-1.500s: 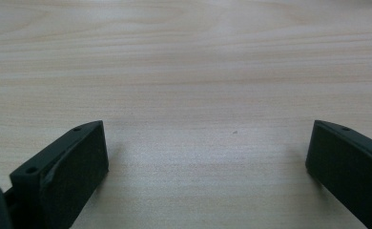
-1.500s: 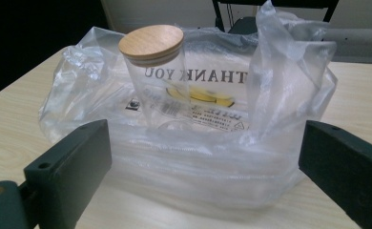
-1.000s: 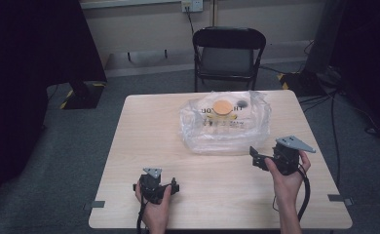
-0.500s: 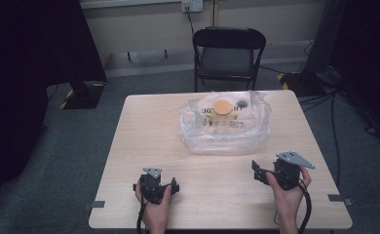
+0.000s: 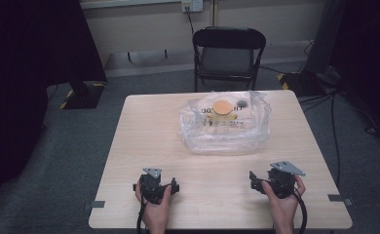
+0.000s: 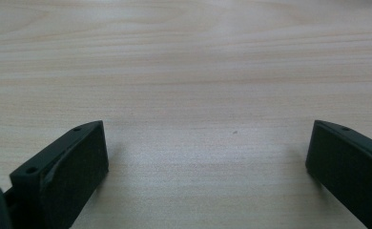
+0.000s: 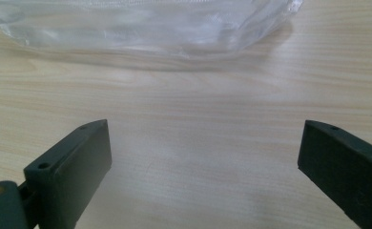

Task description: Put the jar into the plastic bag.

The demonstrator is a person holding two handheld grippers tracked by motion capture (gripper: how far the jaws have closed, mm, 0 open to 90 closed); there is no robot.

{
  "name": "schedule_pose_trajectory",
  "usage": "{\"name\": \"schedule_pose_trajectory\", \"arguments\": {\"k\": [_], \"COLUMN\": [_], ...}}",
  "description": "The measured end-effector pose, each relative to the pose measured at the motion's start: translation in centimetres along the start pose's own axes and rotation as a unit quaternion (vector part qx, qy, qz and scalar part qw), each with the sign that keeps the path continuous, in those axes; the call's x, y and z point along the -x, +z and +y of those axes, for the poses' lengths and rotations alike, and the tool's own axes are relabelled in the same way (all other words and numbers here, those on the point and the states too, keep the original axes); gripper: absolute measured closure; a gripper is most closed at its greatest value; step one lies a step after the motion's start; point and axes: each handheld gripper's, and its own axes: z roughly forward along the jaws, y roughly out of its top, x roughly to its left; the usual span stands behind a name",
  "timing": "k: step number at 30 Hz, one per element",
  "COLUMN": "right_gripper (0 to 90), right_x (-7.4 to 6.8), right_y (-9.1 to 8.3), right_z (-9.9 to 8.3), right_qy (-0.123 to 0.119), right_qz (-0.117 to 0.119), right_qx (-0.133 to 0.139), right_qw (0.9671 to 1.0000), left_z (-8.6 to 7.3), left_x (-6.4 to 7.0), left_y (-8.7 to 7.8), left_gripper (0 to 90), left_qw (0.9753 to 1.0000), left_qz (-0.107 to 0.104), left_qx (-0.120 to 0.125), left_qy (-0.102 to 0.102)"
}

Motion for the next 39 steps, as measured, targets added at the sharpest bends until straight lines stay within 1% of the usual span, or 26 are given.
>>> {"name": "schedule_pose_trajectory", "arguments": {"k": [2,7,9,11,14,17,19,22,25,31,39], "right_gripper": [3.3,3.7,3.8,4.0,4.2,4.6,4.9,5.0,4.3,2.1,2.0], "right_x": [0.0,0.1,0.1,0.0,0.0,-0.1,-0.2,-0.2,-0.6,-0.6,-0.6], "right_y": [0.2,0.7,0.9,1.1,1.5,1.7,2.0,2.1,2.2,2.3,2.3], "right_z": [-0.3,-0.9,-1.1,-1.4,-1.6,-1.7,-1.8,-1.8,-1.8,-1.8,-1.7], "right_qy": [0.001,-0.003,-0.001,-0.005,0.000,-0.004,-0.004,-0.007,-0.022,-0.018,-0.016], "right_qz": [-0.001,-0.017,-0.020,-0.025,-0.022,-0.025,-0.026,-0.032,-0.044,-0.048,-0.048], "right_qx": [-0.005,-0.020,-0.024,-0.030,-0.035,-0.042,-0.052,-0.054,-0.062,-0.064,-0.065], "right_qw": [1.0000,0.9997,0.9995,0.9992,0.9991,0.9988,0.9983,0.9980,0.9968,0.9966,0.9966], "left_z": [0.0,0.0,0.0,0.0,0.0,0.0,0.0,0.0,0.0,0.0,0.0], "left_x": [0.0,0.0,0.0,0.0,0.0,0.0,0.0,0.0,0.0,0.0,0.0], "left_y": [0.0,0.0,0.0,0.0,0.0,0.0,0.0,0.0,0.0,0.0,0.0], "left_gripper": [0.0,0.0,0.0,0.0,0.0,0.0,0.0,0.0,0.0,0.0,0.0], "left_qw": [1.0000,1.0000,1.0000,1.0000,1.0000,1.0000,1.0000,1.0000,1.0000,1.0000,1.0000], "left_qz": [0.000,0.000,0.000,0.000,0.000,0.000,0.000,0.000,0.000,0.000,0.000], "left_qx": [0.000,0.000,0.000,0.000,0.000,0.000,0.000,0.000,0.000,0.000,0.000], "left_qy": [0.000,0.000,0.000,0.000,0.000,0.000,0.000,0.000,0.000,0.000,0.000]}}
